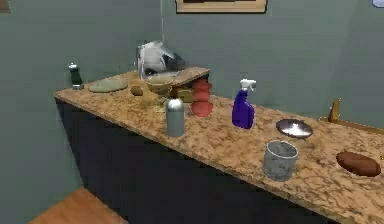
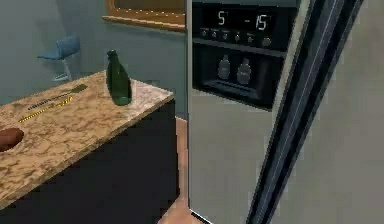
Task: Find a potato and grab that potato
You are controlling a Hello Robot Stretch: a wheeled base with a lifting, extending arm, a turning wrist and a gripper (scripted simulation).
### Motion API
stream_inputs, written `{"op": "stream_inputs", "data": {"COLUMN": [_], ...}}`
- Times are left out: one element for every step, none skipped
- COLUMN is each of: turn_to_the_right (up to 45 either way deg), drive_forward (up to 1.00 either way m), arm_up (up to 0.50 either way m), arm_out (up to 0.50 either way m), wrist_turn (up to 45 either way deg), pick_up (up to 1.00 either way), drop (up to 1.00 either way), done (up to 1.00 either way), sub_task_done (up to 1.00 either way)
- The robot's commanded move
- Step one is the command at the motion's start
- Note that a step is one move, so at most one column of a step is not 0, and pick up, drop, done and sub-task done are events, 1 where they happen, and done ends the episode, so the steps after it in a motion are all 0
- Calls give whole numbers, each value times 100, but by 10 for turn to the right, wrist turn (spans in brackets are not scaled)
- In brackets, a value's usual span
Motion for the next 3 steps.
{"op": "stream_inputs", "data": {"turn_to_the_right": [-420, 0, 0], "drive_forward": [0, 0, 0], "arm_up": [0, 50, 38], "arm_out": [0, 0, 0], "wrist_turn": [0, 0, 0], "pick_up": [0, 0, 0], "drop": [0, 0, 0], "done": [0, 0, 0], "sub_task_done": [0, 0, 0]}}
